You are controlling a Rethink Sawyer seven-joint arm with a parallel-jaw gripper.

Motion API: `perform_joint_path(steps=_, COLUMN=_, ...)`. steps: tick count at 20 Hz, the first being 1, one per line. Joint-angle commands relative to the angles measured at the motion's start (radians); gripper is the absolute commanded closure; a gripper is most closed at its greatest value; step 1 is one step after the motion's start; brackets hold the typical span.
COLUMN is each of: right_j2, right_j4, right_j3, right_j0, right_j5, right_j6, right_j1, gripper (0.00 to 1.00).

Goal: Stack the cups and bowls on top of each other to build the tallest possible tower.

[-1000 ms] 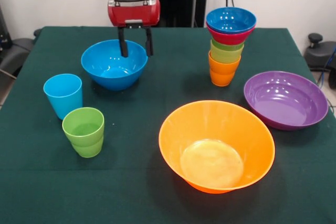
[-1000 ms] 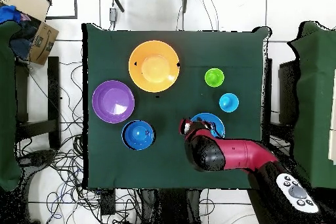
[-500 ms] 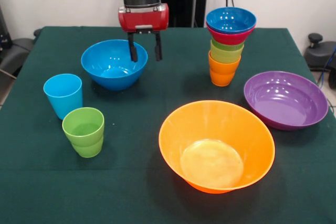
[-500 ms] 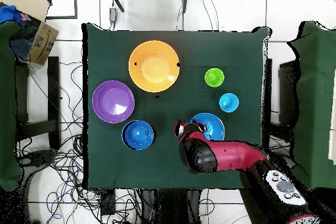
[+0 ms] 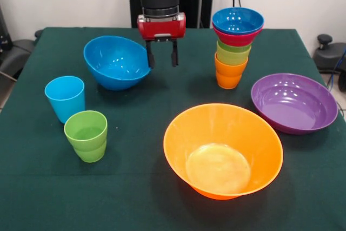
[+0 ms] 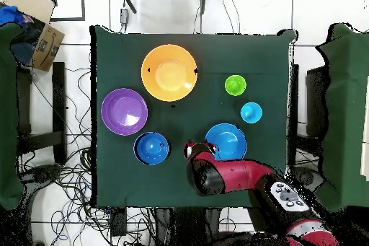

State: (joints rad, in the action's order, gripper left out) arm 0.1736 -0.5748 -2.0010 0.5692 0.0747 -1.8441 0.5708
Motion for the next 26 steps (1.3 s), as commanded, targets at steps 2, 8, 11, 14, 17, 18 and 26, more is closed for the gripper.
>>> perform_joint_path(steps=2, right_j2=-0.142, right_j4=-0.047, right_j3=0.115, right_j0=-0.078, right_j5=0.014, right_j6=-0.067, right_j1=-0.076, gripper=0.0)
perform_joint_path(steps=8, right_j2=-0.124, right_j4=-0.051, right_j3=0.087, right_j0=-0.061, right_j5=0.005, right_j6=-0.054, right_j1=-0.042, gripper=0.0)
perform_joint_path(steps=11, right_j2=-0.092, right_j4=-0.05, right_j3=0.054, right_j0=-0.039, right_j5=-0.031, right_j6=-0.043, right_j1=0.011, gripper=0.0)
perform_joint_path(steps=14, right_j2=-0.033, right_j4=-0.054, right_j3=0.017, right_j0=0.017, right_j5=-0.081, right_j6=-0.019, right_j1=0.072, gripper=0.0)
perform_joint_path(steps=17, right_j2=0.048, right_j4=-0.047, right_j3=-0.021, right_j0=0.075, right_j5=-0.109, right_j6=-0.009, right_j1=0.121, gripper=0.0)
perform_joint_path(steps=18, right_j2=0.071, right_j4=-0.047, right_j3=-0.025, right_j0=0.091, right_j5=-0.11, right_j6=-0.007, right_j1=0.134, gripper=0.0)
perform_joint_path(steps=26, right_j2=0.092, right_j4=-0.05, right_j3=0.027, right_j0=0.093, right_j5=-0.084, right_j6=-0.015, right_j1=0.139, gripper=0.0)
